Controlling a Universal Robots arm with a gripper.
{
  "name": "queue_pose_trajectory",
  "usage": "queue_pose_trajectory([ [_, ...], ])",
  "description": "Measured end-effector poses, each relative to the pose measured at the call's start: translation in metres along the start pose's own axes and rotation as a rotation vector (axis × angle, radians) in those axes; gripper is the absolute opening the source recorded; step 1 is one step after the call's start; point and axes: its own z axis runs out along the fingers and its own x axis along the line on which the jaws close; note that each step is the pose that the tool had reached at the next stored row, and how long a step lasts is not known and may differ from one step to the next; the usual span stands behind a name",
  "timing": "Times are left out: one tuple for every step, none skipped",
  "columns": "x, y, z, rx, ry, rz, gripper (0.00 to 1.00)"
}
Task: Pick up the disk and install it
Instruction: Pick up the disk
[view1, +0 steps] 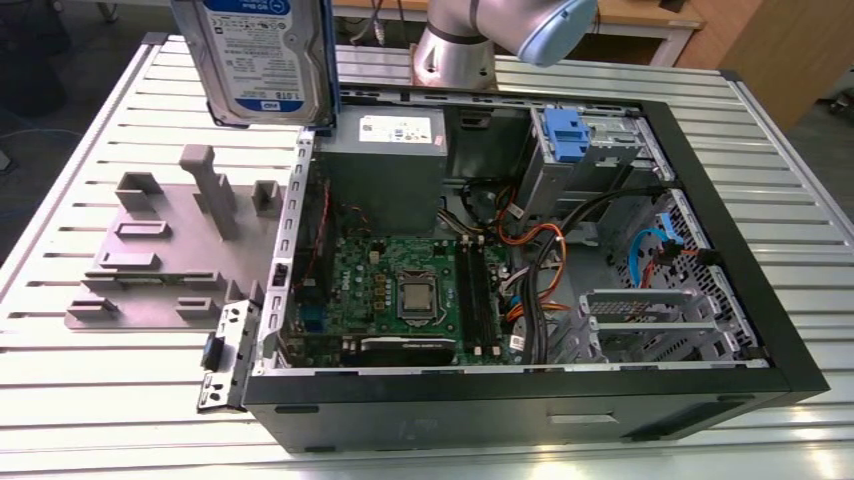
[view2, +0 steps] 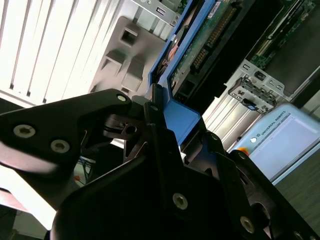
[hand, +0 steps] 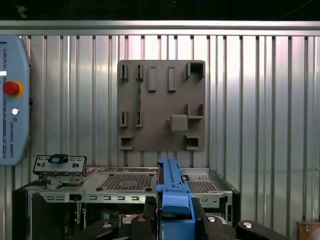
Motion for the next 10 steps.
queue_pose_trajectory([
  [0.0000,-0.0011,0.0000,0.0000,0.0000,0.000,0.36],
  [0.0000,-0.0021,0.0001,0.0000,-0.0001,0.000,0.36],
  [0.0000,-0.0034,0.0001,0.0000,0.0000,0.000,0.36],
  [-0.0001,-0.0051,0.0001,0.0000,0.0000,0.000,0.36],
  [-0.0001,-0.0068,0.0002,0.0000,-0.0001,0.000,0.36],
  [-0.0001,-0.0083,0.0002,0.0000,-0.0001,0.000,0.36],
  [-0.0001,-0.0094,0.0002,0.0000,-0.0001,0.000,0.36],
  [-0.0001,-0.0102,0.0002,0.0000,0.0000,0.000,0.36],
  [-0.0001,-0.0109,0.0002,0.0000,0.0000,0.000,0.36],
  [-0.0001,-0.0118,0.0003,0.0001,-0.0001,0.000,0.36],
])
